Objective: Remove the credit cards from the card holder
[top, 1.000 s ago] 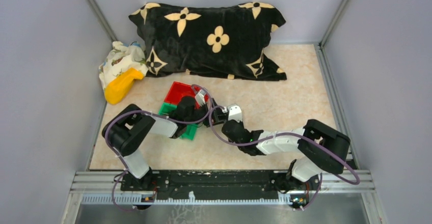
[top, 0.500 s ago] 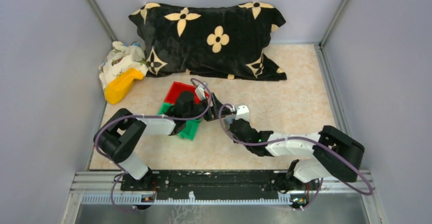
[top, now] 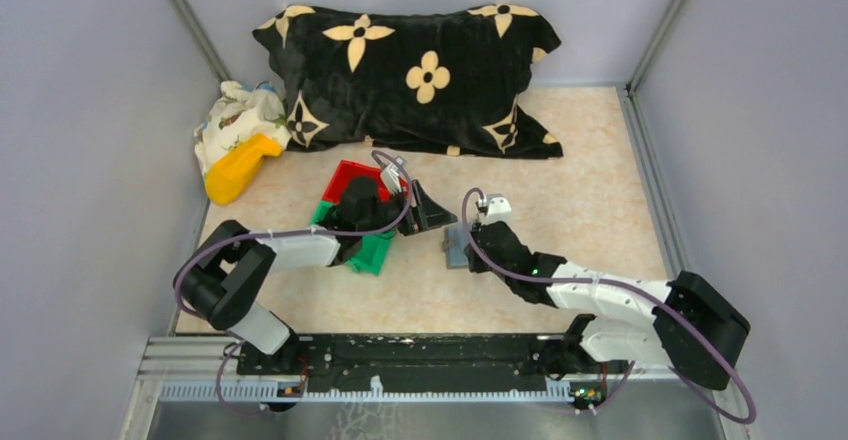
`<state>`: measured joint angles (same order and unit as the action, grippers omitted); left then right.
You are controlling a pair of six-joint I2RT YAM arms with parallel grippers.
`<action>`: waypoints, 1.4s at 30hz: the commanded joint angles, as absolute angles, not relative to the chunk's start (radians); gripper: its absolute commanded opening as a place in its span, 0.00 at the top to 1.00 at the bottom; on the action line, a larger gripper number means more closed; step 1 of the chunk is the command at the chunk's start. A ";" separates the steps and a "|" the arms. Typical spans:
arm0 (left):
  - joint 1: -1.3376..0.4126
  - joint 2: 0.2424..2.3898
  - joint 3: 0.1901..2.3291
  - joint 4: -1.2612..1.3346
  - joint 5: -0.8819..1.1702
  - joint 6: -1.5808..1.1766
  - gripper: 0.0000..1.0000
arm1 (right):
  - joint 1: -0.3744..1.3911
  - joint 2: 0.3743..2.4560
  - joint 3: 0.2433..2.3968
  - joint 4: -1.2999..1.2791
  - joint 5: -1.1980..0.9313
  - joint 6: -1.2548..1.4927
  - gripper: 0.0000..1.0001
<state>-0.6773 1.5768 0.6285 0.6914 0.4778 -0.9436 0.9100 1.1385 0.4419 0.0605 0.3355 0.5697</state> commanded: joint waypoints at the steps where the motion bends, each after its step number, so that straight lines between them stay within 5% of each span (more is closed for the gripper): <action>1: -0.678 1.537 0.671 0.685 0.481 -0.919 0.04 | 0.887 1.063 0.425 0.077 0.307 0.614 1.00; 22: -0.740 1.781 0.774 0.733 0.480 -0.946 0.03 | 0.853 0.825 0.233 0.160 0.275 0.851 1.00; 42: -0.806 1.961 0.876 0.886 0.576 -1.087 0.05 | 0.853 0.804 0.205 0.155 0.270 0.842 1.00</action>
